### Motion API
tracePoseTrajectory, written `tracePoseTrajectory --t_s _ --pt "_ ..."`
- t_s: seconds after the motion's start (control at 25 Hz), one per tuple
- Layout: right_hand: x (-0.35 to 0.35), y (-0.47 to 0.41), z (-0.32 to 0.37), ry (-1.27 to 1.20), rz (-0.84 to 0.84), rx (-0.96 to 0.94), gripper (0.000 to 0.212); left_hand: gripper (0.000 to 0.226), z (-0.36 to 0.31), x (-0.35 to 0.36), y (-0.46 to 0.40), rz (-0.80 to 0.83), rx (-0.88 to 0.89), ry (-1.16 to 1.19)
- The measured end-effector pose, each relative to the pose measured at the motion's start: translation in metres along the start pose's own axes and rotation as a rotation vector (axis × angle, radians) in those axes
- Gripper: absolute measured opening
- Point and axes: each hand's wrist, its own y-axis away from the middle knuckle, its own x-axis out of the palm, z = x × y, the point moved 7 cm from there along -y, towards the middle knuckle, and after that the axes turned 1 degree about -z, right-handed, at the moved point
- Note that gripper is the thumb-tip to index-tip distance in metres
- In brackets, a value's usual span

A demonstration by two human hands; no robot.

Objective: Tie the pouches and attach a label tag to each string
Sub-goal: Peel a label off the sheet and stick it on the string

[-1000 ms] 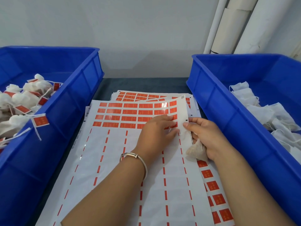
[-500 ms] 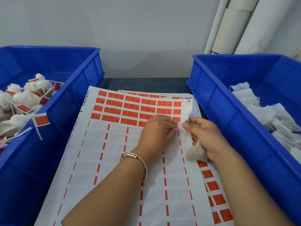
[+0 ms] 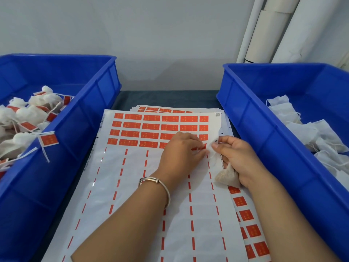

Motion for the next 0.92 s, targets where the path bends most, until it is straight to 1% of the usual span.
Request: tracePoseTrajectory --t_s 0.2,0.32,0.44,0.52,0.6,0.68,0.76,0.84,0.92 --pt "0.001 0.000 0.001 0.029 -0.003 -0.014 0.008 0.024 -0.003 0.000 -0.001 0.013 0.062 -0.045" --pt "0.001 0.001 0.002 0.026 -0.006 -0.015 0.007 0.024 -0.001 0.000 -0.001 0.007 0.043 -0.019" --pt "0.002 0.002 0.002 0.017 0.007 -0.011 0.006 0.020 0.001 -0.003 -0.001 -0.033 0.004 0.017" --pt "0.001 0.002 0.001 0.018 0.001 -0.010 0.006 0.016 0.005 -0.003 -0.002 -0.048 -0.053 0.038" --pt "-0.002 0.000 0.000 0.049 -0.043 -0.003 0.006 0.009 0.015 -0.001 -0.004 -0.017 -0.176 0.081" --pt "-0.006 -0.001 0.000 0.154 -0.117 -0.001 0.004 0.013 0.027 0.001 -0.006 0.035 -0.321 0.123" --pt "-0.009 0.000 0.004 0.261 -0.167 -0.009 0.004 0.016 0.035 0.002 -0.007 0.051 -0.394 0.147" --pt "-0.010 0.004 0.011 0.281 -0.163 -0.021 0.011 0.010 0.041 0.001 -0.008 0.036 -0.436 0.182" --pt "-0.009 0.009 0.020 0.251 -0.087 -0.063 0.022 0.008 0.047 0.000 -0.008 0.017 -0.487 0.232"
